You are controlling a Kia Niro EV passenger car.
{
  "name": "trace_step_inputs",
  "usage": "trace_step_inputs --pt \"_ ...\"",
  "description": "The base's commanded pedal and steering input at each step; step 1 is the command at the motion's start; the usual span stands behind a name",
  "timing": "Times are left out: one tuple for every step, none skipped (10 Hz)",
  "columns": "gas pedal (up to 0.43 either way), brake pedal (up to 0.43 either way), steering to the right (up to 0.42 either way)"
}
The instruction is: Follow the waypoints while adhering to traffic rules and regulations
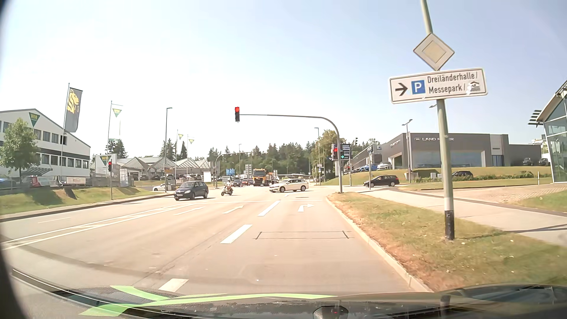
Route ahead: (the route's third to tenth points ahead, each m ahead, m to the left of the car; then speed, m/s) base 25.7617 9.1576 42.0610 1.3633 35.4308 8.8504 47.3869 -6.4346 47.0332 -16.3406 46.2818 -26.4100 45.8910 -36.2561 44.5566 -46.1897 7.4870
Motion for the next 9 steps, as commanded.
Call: trace_step_inputs --pt "0.130 0.000 -0.015" --pt "0.098 0.000 -0.009" --pt "0.067 0.000 -0.007" --pt "0.000 0.000 -0.007" --pt "0.000 0.000 -0.007" --pt "0.000 0.000 -0.007" --pt "0.000 0.000 -0.007" --pt "0.000 0.000 -0.007" --pt "0.000 0.000 -0.007"
